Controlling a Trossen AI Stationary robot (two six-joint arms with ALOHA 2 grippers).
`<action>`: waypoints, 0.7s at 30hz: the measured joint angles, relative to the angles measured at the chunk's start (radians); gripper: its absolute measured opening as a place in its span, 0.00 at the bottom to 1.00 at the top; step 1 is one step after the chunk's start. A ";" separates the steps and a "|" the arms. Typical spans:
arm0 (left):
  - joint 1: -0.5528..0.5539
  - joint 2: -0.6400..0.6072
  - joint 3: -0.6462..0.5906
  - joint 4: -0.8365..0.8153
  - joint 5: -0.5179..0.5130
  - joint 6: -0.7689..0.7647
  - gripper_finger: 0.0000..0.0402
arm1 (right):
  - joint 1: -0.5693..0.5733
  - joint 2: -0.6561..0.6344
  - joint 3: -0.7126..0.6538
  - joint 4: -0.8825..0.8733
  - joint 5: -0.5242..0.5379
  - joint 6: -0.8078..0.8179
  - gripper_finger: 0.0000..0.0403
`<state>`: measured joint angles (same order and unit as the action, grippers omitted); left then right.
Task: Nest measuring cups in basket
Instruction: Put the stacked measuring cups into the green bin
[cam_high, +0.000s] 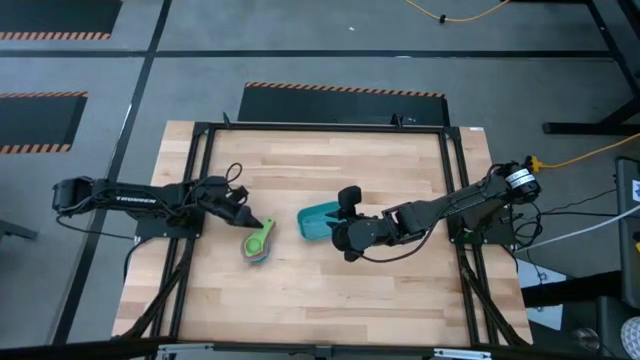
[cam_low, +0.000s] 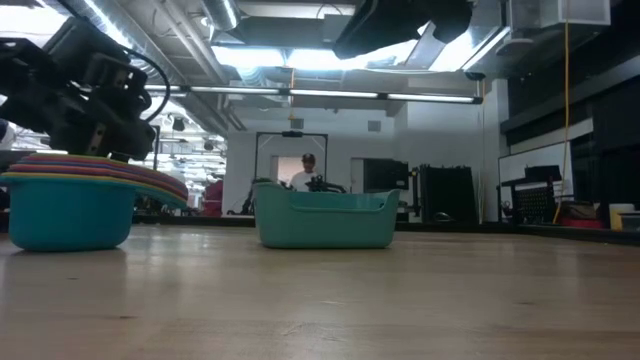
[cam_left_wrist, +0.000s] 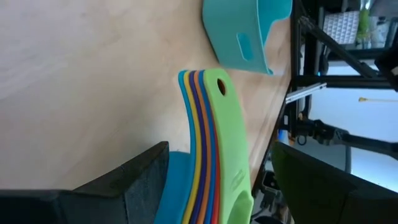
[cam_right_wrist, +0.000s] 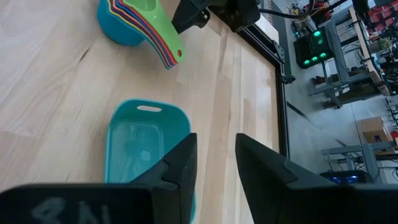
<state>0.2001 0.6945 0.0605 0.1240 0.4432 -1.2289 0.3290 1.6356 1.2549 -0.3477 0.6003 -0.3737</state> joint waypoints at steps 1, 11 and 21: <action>-0.003 0.000 0.000 0.000 -0.011 0.000 0.69 | 0.000 0.000 0.000 0.000 0.000 0.000 0.29; -0.006 0.000 0.000 0.055 -0.065 -0.030 0.69 | 0.000 0.000 0.000 0.031 0.000 -0.005 0.29; -0.059 0.035 0.000 0.052 -0.095 -0.075 0.69 | -0.022 0.000 0.000 0.036 -0.002 -0.005 0.29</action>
<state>0.1407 0.7294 0.0605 0.1763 0.3478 -1.3043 0.3067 1.6356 1.2549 -0.3113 0.5980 -0.3786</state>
